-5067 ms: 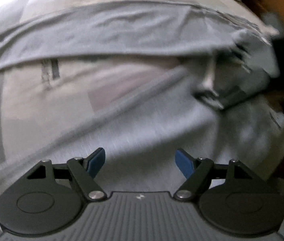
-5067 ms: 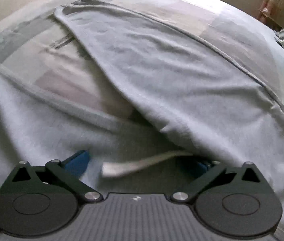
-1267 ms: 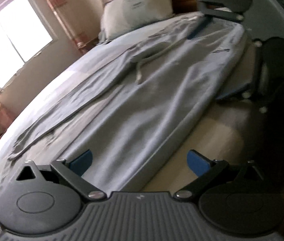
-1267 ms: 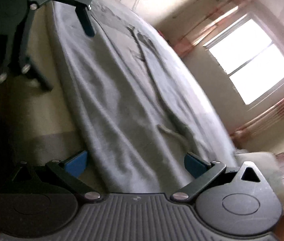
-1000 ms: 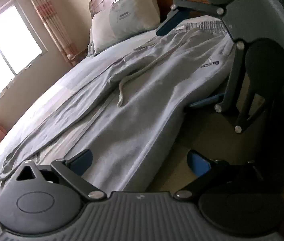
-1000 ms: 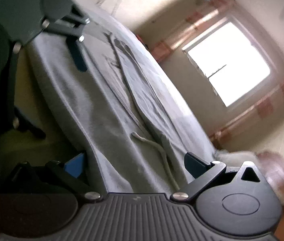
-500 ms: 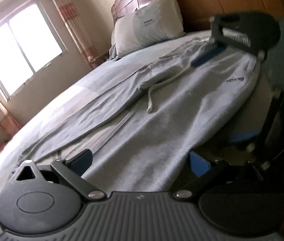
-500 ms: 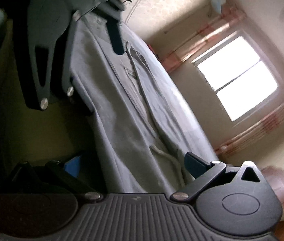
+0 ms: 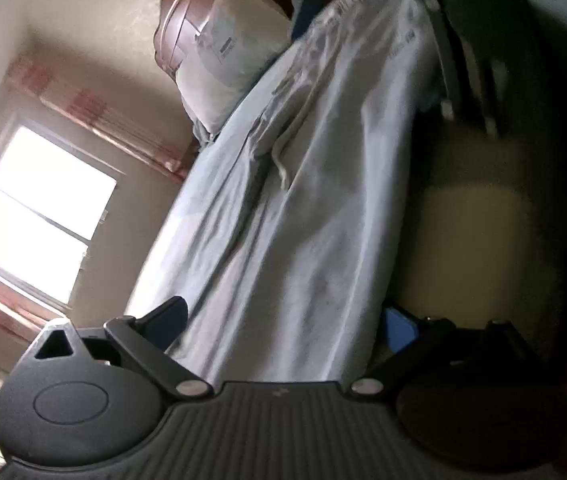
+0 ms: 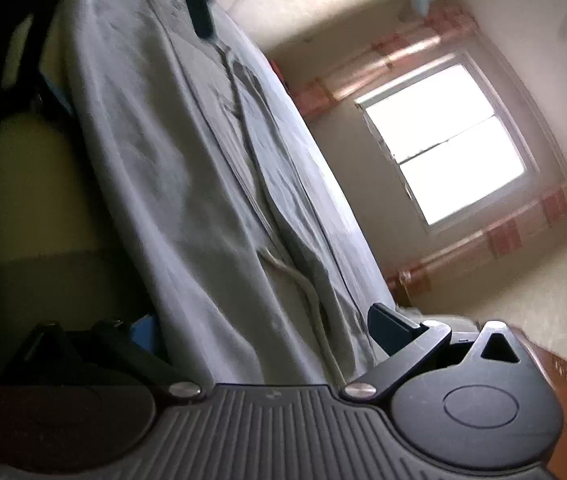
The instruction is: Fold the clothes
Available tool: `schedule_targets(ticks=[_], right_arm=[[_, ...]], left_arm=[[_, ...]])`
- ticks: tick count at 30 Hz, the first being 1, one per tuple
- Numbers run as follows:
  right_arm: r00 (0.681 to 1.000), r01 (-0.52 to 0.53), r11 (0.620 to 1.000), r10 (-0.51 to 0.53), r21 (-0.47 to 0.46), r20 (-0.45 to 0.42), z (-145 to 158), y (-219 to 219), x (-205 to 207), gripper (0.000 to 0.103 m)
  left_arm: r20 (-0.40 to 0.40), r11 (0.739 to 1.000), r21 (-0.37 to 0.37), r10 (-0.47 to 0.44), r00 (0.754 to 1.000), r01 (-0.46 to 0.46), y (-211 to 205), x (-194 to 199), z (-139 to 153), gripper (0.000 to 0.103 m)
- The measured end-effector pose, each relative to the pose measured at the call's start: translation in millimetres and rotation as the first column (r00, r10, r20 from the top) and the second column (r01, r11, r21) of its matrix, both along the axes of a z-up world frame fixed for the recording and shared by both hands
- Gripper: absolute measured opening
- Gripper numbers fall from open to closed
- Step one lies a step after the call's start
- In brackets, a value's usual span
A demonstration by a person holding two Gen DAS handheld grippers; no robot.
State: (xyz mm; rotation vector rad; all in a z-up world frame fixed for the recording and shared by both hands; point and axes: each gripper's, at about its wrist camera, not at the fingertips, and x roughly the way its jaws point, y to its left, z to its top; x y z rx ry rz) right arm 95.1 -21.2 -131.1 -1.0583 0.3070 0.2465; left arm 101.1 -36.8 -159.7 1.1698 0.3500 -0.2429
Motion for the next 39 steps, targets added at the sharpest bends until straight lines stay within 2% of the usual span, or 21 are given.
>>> schedule_targets(ticks=[2, 3, 4, 5, 6, 7, 8, 9, 12, 16, 17, 20, 23, 25, 26, 27, 30, 34, 37, 38, 39], right_arm=[[0.999, 0.035, 0.999, -0.035, 0.007, -0.025, 2, -6, 5, 0.102], [0.998, 0.045, 0.999, -0.045, 0.002, -0.038, 2, -7, 6, 0.095], [0.998, 0.037, 0.999, -0.038, -0.021, -0.05, 0, -5, 5, 0.08], [0.997, 0.026, 0.999, -0.029, -0.046, -0.066, -2, -3, 4, 0.071], [0.996, 0.004, 0.997, -0.011, -0.074, -0.091, -6, 1, 1, 0.054], [0.994, -0.018, 0.995, 0.008, -0.099, -0.107, -9, 4, 0, 0.036], [0.992, -0.04, 0.992, 0.025, -0.12, -0.124, -11, 6, -2, 0.026], [0.988, -0.059, 0.989, 0.039, -0.133, -0.147, -13, 8, -2, 0.011], [0.972, -0.088, 0.99, 0.062, -0.106, -0.227, -3, 7, 2, 0.006], [0.939, -0.072, 0.996, 0.083, 0.045, -0.333, 34, -4, 12, 0.007], [0.927, -0.07, 0.996, 0.083, 0.049, -0.366, 37, -5, 17, 0.008], [0.906, -0.063, 0.997, 0.072, 0.035, -0.418, 34, -5, 24, 0.013], [0.899, -0.065, 0.997, 0.077, 0.043, -0.431, 46, -13, 19, 0.03], [0.893, -0.032, 0.992, 0.083, 0.122, -0.443, 62, -21, 21, 0.045], [0.891, -0.012, 0.987, 0.085, 0.162, -0.447, 68, -24, 22, 0.048], [0.891, 0.018, 0.978, 0.079, 0.208, -0.447, 71, -28, 27, 0.053], [0.892, 0.107, 0.935, 0.061, 0.34, -0.448, 80, -38, 42, 0.063], [0.874, 0.262, 0.828, 0.014, 0.495, -0.486, 69, -68, 61, 0.066], [0.836, 0.402, 0.722, -0.039, 0.563, -0.547, 39, -101, 68, 0.068], [0.82, 0.445, 0.683, -0.05, 0.579, -0.571, 31, -112, 69, 0.07], [0.805, 0.48, 0.648, -0.058, 0.591, -0.59, 24, -122, 69, 0.074]], left_arm=[[0.029, 0.998, 0.067, 0.014, 0.999, -0.016, 7, -2, -5, 0.098], [0.025, 0.997, 0.07, 0.019, 1.0, -0.021, 8, -3, -6, 0.093], [0.019, 0.997, 0.072, 0.025, 1.0, -0.026, 9, -4, -6, 0.088], [-0.001, 0.997, 0.08, 0.018, 1.0, -0.017, 7, -4, -8, 0.074], [-0.024, 0.996, 0.089, 0.009, 1.0, -0.007, 4, -5, -11, 0.052], [-0.046, 0.995, 0.098, 0.001, 0.999, 0.004, 2, -5, -13, 0.038], [-0.068, 0.994, 0.106, -0.008, 0.998, 0.015, -1, -5, -16, 0.013], [-0.096, 0.996, 0.09, -0.007, 0.995, 0.016, -1, -4, -16, 0.002], [-0.17, 1.0, 0.004, -0.004, 0.986, 0.005, 3, -3, -5, 0.001], [-0.299, 0.985, -0.168, -0.005, 0.954, -0.048, 16, -1, 27, 0.003], [-0.326, 0.982, -0.181, -0.006, 0.945, -0.056, 19, 1, 29, 0.012], [-0.371, 0.979, -0.191, 0.0, 0.929, -0.077, 28, 3, 30, 0.014], [-0.372, 0.975, -0.206, 0.005, 0.928, -0.088, 41, -5, 43, 0.018], [-0.369, 0.963, -0.236, 0.031, 0.929, -0.126, 54, -3, 53, 0.025], [-0.36, 0.952, -0.259, 0.06, 0.931, -0.162, 63, 1, 58, 0.034], [-0.35, 0.939, -0.281, 0.094, 0.932, -0.2, 71, 11, 62, 0.043], [-0.364, 0.863, -0.367, 0.209, 0.907, -0.347, 101, 34, 65, 0.048], [-0.467, 0.687, -0.492, 0.311, 0.828, -0.535, 150, 68, 61, 0.047], [-0.528, 0.583, -0.521, 0.354, 0.772, -0.623, 186, 57, 50, 0.048], [-0.549, 0.548, -0.529, 0.36, 0.754, -0.648, 199, 49, 45, 0.054], [-0.573, 0.495, -0.552, 0.36, 0.736, -0.671, 213, 44, 46, 0.057]])
